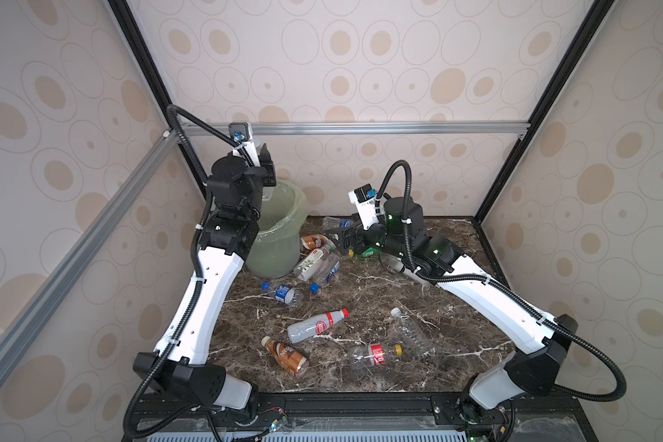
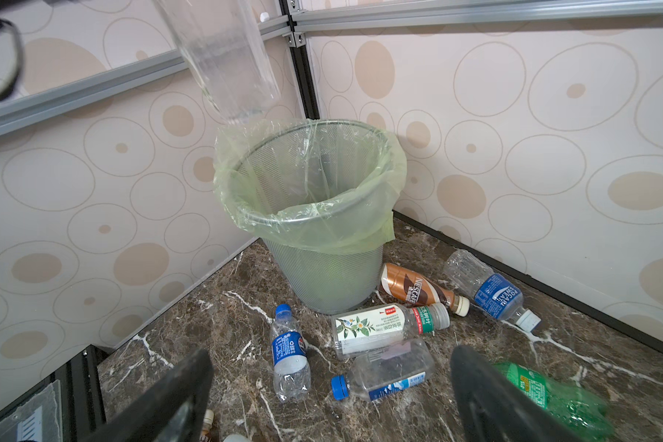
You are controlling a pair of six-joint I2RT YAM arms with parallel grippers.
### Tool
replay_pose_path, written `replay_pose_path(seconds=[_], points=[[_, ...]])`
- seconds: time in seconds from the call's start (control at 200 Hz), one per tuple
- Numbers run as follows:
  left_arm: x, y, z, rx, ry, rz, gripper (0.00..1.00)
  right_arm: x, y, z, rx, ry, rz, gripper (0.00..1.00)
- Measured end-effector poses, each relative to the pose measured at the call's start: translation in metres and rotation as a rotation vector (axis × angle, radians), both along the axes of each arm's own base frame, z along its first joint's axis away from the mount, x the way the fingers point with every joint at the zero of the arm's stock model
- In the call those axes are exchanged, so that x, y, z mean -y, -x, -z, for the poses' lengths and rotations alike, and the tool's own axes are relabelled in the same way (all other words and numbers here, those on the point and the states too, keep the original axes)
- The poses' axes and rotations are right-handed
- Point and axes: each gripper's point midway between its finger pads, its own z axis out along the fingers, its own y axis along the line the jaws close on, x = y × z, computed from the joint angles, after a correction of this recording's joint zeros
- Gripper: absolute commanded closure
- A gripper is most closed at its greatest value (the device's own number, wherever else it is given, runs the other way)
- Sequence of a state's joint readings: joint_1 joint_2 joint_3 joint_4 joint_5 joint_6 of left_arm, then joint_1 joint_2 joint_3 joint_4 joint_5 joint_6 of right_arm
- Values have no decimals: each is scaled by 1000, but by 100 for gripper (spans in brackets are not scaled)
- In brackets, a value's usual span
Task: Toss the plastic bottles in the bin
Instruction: 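Open the right gripper to drop the bottle into the wastebasket while the left gripper lowers, then lower the right gripper onto a clear white-capped bottle while the left gripper moves inward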
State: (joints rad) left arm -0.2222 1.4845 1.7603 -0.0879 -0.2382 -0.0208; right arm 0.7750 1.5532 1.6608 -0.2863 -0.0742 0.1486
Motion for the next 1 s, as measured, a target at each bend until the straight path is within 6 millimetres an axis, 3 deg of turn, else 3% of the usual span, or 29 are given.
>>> replay_pose_path(seconds=[0.075,0.16,0.245,0.335,0.6,0.79,1.0], points=[[-8,-20,34,-107,0,-39,1,0,0,2,-3,4,1,1],[-12,-38,61,-206,4,-55,1,1,0,5,-8,9,2,0],[-11,-44,73,-261,14,-52,1,1,0,9,-14,16,4,1],[-8,-39,70,-271,37,-28,1,2,1,11,-17,20,6,0],[21,-15,27,-203,127,109,1,13,-1,19,-26,50,56,0],[87,-2,42,-260,138,287,1,36,-7,31,-56,99,129,0],[167,19,100,-411,141,481,1,99,-11,74,-174,176,277,0]])
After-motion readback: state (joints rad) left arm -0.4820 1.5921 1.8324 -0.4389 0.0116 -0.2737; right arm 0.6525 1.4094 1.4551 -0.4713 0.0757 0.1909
